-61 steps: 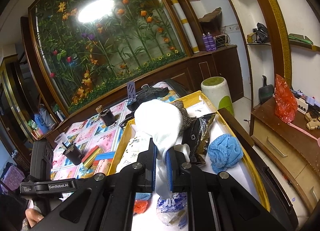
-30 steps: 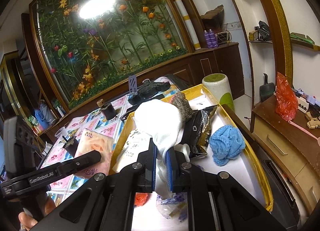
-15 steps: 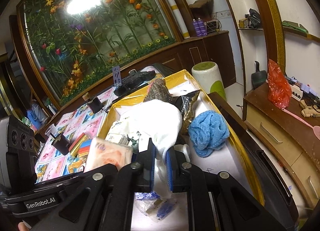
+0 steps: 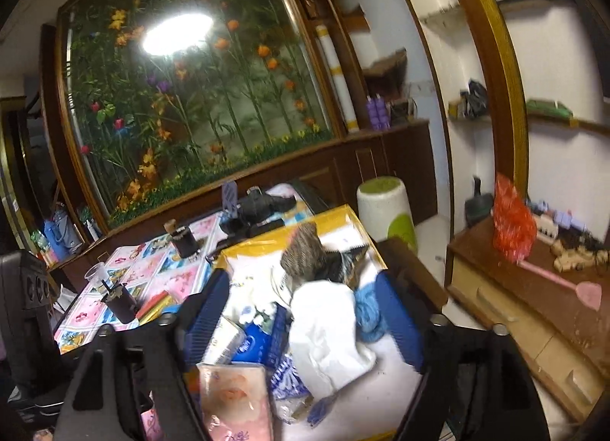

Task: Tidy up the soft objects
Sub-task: 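Release the pink pack into the box with the left tool while the right drops the white cloth, then move both tools back to the tablecloth toward the striped sponge bag and blue-red foam bag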

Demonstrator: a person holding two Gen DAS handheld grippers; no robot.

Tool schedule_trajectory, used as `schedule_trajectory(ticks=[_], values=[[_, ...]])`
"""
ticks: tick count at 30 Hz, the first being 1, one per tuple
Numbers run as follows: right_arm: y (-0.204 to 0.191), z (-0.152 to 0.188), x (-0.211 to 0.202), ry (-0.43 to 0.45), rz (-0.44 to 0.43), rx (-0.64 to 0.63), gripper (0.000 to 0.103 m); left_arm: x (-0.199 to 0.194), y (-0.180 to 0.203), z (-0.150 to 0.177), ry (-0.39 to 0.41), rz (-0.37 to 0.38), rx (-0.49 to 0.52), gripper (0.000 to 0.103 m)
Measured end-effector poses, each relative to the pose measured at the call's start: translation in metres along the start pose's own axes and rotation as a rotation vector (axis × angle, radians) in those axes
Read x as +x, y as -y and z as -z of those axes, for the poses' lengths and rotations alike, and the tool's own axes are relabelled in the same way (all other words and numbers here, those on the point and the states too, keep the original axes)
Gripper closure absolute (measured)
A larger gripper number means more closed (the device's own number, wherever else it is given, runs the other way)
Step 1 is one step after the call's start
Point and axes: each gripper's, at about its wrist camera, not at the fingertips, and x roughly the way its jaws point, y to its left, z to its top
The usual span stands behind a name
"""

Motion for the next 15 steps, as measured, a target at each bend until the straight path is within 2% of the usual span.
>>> schedule_trajectory(ticks=[4,6,10,12,15], values=[[-0.017,-0.005,-0.013,0.050,-0.033,-0.025,0.010,-0.021,-0.023,0.000,0.060,-0.093,0.019,0.024],[-0.026,-0.008,-0.013,0.046,-0.066,-0.021,0.010,-0.031,-0.042,0.000,0.082,-0.134,0.011,0.023],[-0.050,-0.009,-0.012,0.047,-0.134,-0.059,0.010,-0.046,-0.090,-0.001,0.086,-0.205,-0.042,0.021],[-0.069,-0.009,-0.008,0.038,-0.191,-0.094,0.010,-0.053,-0.115,-0.002,0.073,-0.251,-0.063,0.021],[-0.096,-0.011,0.009,-0.046,-0.371,-0.091,0.010,-0.067,-0.142,-0.002,0.078,-0.329,-0.063,0.021]])
